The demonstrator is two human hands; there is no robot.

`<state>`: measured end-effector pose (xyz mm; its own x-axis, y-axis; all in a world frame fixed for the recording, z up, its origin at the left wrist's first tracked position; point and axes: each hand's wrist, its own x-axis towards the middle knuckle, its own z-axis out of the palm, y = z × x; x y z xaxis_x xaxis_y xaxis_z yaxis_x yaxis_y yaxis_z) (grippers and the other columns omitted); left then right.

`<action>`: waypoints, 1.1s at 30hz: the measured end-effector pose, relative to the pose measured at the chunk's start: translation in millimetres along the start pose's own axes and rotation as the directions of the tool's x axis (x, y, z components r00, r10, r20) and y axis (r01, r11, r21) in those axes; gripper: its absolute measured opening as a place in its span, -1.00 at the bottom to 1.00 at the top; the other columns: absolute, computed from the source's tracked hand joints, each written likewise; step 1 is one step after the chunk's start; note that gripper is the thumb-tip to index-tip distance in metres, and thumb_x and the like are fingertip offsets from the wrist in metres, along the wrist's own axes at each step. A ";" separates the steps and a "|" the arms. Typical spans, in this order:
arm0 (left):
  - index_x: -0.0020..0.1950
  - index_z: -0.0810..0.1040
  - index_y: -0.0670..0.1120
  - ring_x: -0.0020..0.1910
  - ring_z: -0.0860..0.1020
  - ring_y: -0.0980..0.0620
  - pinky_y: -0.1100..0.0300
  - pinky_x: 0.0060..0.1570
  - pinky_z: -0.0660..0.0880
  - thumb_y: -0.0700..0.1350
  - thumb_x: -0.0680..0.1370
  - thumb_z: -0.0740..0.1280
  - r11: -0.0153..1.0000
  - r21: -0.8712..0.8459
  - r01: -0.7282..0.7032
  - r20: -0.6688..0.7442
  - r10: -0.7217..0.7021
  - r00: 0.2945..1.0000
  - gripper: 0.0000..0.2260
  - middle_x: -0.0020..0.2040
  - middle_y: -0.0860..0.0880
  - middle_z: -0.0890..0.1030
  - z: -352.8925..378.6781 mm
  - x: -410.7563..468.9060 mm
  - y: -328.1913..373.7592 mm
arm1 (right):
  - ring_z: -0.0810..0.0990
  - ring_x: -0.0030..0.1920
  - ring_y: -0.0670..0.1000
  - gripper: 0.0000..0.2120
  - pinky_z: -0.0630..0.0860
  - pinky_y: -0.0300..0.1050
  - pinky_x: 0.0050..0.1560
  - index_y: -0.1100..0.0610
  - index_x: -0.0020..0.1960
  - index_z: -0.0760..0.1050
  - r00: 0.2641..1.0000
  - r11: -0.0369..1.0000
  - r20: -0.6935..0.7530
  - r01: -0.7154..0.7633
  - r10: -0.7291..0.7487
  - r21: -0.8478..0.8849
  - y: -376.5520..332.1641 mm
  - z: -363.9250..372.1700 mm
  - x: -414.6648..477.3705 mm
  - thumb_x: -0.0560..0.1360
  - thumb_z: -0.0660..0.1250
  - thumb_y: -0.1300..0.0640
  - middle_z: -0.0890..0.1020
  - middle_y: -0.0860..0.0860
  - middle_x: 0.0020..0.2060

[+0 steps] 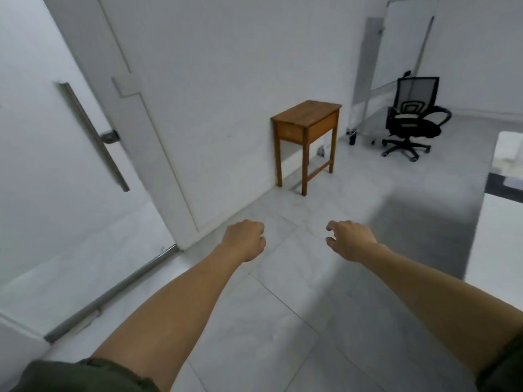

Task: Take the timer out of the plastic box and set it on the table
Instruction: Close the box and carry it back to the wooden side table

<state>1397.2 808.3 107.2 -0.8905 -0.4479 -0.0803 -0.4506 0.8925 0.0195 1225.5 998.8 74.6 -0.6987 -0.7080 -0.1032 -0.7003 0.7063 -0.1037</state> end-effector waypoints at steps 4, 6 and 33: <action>0.19 0.54 -0.13 0.06 0.58 -0.15 0.03 0.01 0.50 -0.04 0.61 0.15 0.998 -0.018 -0.054 -0.021 0.054 0.998 -0.71 0.14 -0.13 0.61 -15.2 92.3 3.4 | 0.58 0.15 0.15 -0.60 0.48 -0.05 0.01 0.07 0.39 0.39 0.998 0.998 -0.016 -0.058 0.058 0.013 31.2 -23.6 76.0 0.60 0.15 -0.03 0.59 0.09 0.22; 0.20 0.54 -0.13 0.07 0.58 -0.15 0.03 0.02 0.52 -0.04 0.61 0.14 0.996 -0.021 -0.084 -0.008 0.084 0.996 -0.71 0.15 -0.13 0.60 -17.3 147.7 4.6 | 0.58 0.16 0.15 -0.60 0.48 -0.05 0.01 0.07 0.38 0.39 0.995 0.995 -0.010 -0.097 0.098 0.018 48.5 -25.7 118.7 0.60 0.15 -0.04 0.59 0.08 0.22; 0.20 0.54 -0.10 0.11 0.57 -0.17 -0.01 0.08 0.52 -0.03 0.58 0.17 0.694 -0.004 -0.720 0.094 0.717 0.691 -0.72 0.18 -0.12 0.60 -26.5 740.9 223.0 | 0.61 0.06 0.17 -0.65 0.56 0.01 0.03 0.07 0.31 0.46 0.647 0.639 0.023 -0.757 0.762 0.135 344.9 -63.4 427.6 0.56 0.21 0.01 0.61 0.11 0.15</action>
<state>635.3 674.1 78.5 -0.9324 0.3353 -0.1347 0.3278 0.9418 0.0749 675.9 939.6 57.5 -0.9824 0.0801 -0.1686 0.1013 0.9874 -0.1213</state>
